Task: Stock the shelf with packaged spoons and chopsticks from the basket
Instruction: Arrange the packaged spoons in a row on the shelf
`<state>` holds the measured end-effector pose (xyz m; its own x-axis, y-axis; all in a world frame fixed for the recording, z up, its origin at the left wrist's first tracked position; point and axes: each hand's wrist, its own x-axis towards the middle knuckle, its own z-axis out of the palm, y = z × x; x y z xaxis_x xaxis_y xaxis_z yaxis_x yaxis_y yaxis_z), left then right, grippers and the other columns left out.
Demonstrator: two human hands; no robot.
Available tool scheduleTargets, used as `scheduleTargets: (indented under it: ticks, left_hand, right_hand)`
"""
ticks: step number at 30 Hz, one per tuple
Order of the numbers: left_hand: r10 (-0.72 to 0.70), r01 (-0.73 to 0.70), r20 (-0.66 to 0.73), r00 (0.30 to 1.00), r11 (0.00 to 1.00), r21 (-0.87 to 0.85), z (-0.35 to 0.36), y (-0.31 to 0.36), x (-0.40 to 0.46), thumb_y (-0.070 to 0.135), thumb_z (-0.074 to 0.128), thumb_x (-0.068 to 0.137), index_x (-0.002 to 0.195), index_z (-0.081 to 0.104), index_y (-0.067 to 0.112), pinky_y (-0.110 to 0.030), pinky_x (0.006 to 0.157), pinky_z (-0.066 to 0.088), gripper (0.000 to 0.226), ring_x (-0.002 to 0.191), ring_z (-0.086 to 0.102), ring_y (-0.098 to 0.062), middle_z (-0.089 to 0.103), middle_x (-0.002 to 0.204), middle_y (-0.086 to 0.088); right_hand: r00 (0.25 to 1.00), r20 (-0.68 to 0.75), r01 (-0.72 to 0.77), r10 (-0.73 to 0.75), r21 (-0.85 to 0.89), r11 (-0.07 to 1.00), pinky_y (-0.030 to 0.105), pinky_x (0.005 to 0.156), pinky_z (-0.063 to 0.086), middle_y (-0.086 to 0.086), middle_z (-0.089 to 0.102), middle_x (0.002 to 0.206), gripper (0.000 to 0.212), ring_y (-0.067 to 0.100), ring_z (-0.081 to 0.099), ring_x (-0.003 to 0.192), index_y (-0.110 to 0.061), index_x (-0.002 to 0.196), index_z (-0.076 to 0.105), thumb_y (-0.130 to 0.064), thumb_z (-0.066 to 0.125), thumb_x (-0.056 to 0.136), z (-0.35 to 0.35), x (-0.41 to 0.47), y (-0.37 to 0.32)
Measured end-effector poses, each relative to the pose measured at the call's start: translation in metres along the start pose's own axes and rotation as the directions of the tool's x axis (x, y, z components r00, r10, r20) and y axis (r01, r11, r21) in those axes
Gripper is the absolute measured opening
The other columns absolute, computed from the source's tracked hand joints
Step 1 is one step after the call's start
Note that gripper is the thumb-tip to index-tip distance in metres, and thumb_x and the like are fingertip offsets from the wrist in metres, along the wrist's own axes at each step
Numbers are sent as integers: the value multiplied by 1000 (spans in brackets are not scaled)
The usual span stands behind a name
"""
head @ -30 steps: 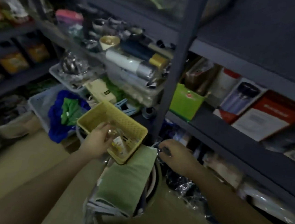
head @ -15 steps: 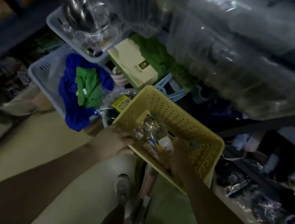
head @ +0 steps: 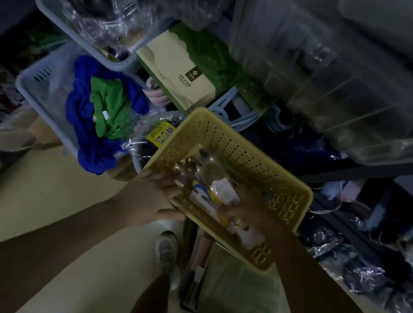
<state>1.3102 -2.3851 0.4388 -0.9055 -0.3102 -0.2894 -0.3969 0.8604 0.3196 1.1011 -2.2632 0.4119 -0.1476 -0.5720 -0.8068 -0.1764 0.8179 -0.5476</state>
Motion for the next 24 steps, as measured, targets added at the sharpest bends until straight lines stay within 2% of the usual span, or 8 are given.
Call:
scheduleTargets:
  ticks: [2,5,7,10,14,18,20,24]
  left_hand:
    - [-82,66,-43,996,954,-292,-12,15,3,73,20,79,90,65,34,-26,80,44,60,87,65,-8,70,94,6]
    - [-369,191,-16,929,518,-834,-39,42,17,46,47,86,73,52,34,-15,70,40,18,71,52,8,53,75,10]
    - [-505,138,-23,863,278,-951,-52,58,27,25,53,89,83,50,24,-8,64,41,7,69,55,4,55,74,9]
    - [-583,2,-5,813,11,-1000,-55,75,36,-1,56,84,111,42,15,-21,69,53,35,79,67,-8,68,91,1]
    - [-721,77,82,688,-40,-996,-45,71,38,0,64,80,115,53,8,-38,78,56,37,92,67,-25,69,99,-12]
    - [-681,168,95,726,41,-985,-50,44,26,2,56,86,91,59,5,-22,43,45,7,39,55,-3,61,45,9]
    - [-661,193,59,748,132,-972,-55,31,22,3,54,87,91,54,15,-16,47,43,13,41,52,4,58,44,16]
    - [-604,293,172,778,107,-950,-52,8,18,12,53,90,108,48,16,-24,53,52,18,35,52,-13,58,50,3]
  right_hand:
    - [999,6,50,-51,138,989,35,83,53,-3,64,105,42,20,62,104,-27,112,58,-21,75,74,-11,-16,-9]
    - [981,-56,193,-185,304,933,41,82,56,-4,70,106,39,18,66,99,-33,109,60,-20,73,74,-26,-41,-26]
    - [971,-70,235,-227,426,874,41,82,56,-4,72,104,36,17,68,96,-34,107,62,-14,70,78,-25,-50,-32]
    - [949,-9,281,-314,469,837,40,84,55,-3,73,101,38,15,69,96,-32,107,63,-11,69,75,-12,-50,-40]
    - [911,139,317,-389,370,873,22,87,51,-13,65,109,51,-2,61,105,-29,116,51,-2,60,74,18,-44,-63]
    - [953,24,297,-303,135,945,23,76,48,-10,65,92,14,3,62,87,-29,97,61,-33,47,95,17,-22,-72]
    - [967,-162,207,-199,39,977,21,67,42,-5,64,96,26,7,61,89,-21,103,61,-34,39,98,10,-6,-62]
    - [974,-171,68,-145,-394,917,23,96,34,6,50,136,66,23,46,128,-11,139,39,-45,58,85,11,41,-15]
